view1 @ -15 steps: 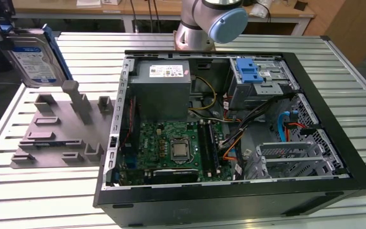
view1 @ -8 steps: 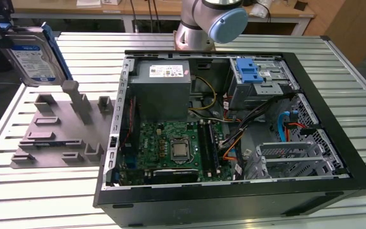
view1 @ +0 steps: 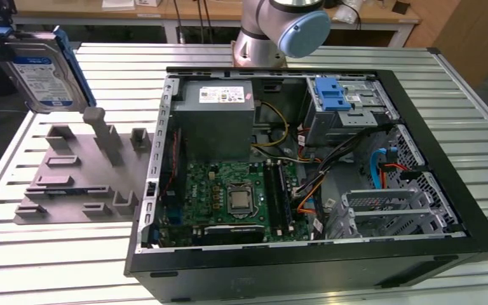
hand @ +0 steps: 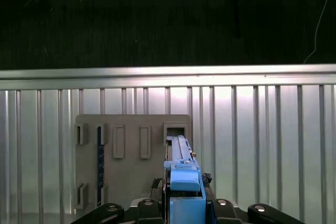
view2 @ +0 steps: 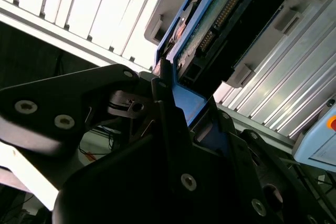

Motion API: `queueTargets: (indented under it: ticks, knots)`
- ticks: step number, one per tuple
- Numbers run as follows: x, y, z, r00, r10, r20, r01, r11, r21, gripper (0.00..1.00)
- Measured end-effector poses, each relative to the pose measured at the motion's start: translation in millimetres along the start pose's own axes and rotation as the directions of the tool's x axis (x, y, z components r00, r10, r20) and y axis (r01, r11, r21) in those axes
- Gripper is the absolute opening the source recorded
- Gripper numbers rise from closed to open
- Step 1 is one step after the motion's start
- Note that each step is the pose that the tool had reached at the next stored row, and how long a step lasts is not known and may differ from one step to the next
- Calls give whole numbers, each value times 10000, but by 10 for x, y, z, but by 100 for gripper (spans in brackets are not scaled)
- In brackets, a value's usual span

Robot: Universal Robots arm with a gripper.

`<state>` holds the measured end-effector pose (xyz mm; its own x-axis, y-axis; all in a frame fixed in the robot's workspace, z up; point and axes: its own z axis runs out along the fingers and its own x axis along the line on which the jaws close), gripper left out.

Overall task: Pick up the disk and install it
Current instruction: 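Pick up the disk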

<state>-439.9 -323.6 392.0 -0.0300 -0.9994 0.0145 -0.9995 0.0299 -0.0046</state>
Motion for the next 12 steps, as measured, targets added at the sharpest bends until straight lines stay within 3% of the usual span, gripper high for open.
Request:
queueTargets:
  ticks: [12]
  knots:
    - [0, 0, -87, 10000, 1, 0, -1, 10000, 0, 36]
